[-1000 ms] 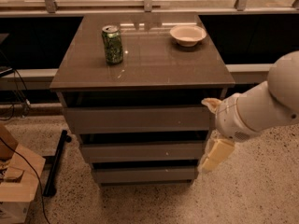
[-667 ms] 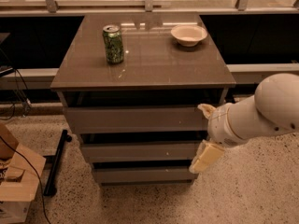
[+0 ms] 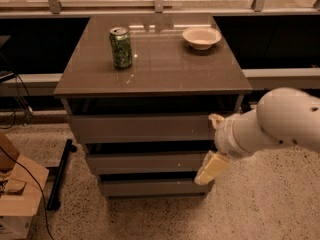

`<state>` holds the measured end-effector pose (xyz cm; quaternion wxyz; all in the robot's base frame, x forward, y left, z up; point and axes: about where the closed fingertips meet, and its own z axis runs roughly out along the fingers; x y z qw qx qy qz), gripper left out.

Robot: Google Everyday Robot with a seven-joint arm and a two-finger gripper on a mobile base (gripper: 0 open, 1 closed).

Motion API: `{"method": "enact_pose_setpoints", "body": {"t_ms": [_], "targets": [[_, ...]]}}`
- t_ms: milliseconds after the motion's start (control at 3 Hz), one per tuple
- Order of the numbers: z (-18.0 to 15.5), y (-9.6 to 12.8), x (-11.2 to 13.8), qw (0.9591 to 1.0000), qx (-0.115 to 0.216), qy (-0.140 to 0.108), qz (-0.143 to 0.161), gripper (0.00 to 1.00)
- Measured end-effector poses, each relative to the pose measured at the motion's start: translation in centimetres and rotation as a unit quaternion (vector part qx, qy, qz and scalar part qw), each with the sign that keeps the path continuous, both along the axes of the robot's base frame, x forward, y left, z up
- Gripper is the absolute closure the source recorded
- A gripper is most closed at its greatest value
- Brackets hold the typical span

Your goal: Open middle drawer

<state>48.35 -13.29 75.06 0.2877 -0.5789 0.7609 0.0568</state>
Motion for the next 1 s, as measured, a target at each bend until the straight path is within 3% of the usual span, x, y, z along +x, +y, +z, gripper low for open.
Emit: {"method": "enact_pose_setpoints", "body": {"t_ms": [333, 667, 1000], "targets": [[-3.7, 1.3, 1.8, 0.9988, 0.013, -0.005, -0.046, 0.00], [-7.3, 1.1, 5.3, 0.9950, 0.049, -0.034, -0.080, 0.00], [-8.2, 1.1, 6.5, 0.9930, 0.060, -0.046, -0.091, 0.00]]}}
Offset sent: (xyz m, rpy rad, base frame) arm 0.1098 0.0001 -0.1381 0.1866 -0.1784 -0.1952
